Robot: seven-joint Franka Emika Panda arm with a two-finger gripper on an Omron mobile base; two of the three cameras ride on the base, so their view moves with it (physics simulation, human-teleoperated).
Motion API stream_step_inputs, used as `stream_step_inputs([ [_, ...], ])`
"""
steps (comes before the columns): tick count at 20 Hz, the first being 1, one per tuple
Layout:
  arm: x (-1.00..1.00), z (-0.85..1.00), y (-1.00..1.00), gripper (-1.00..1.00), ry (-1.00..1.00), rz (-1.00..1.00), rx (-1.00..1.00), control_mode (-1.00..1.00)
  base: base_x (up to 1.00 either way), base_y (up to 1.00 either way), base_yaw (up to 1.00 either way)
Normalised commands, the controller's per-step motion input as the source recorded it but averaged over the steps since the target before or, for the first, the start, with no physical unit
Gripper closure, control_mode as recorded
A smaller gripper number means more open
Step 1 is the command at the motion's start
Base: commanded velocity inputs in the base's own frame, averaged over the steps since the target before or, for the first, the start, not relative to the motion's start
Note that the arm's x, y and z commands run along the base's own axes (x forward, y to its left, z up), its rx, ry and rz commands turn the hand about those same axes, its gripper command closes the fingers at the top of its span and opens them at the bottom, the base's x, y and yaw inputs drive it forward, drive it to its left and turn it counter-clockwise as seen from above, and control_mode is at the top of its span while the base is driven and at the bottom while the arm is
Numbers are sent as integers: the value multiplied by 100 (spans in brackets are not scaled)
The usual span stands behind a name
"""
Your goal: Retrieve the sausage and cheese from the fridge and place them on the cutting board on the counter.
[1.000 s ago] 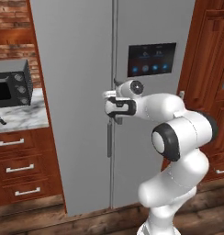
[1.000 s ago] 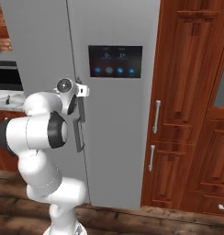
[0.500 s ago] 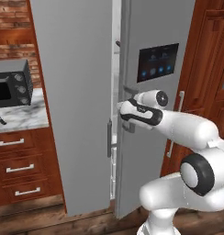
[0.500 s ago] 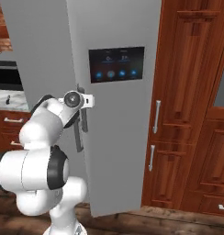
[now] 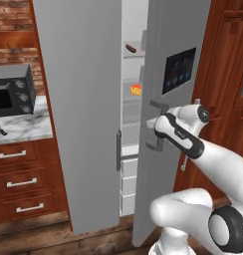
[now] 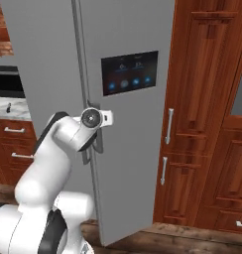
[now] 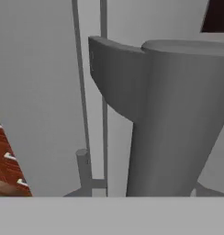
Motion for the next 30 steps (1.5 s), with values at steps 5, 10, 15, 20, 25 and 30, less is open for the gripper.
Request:
stream_step_inputs([
  [5, -61, 0, 10, -100, 38, -7, -5, -100, 0, 0, 0],
  [10, -66, -1, 39, -100, 32, -2, 0, -100, 0, 0, 0],
  [15, -65, -4, 50, -100, 26, -1, 0, -100, 0, 0, 0],
  [20, -48, -5, 42, -100, 22, -9, -1, -100, 0, 0, 0],
  [25, -24, 14, 0, -100, 60, -35, -5, -100, 0, 0, 0],
  [30, -32, 16, -2, -100, 67, -30, 0, -100, 0, 0, 0],
])
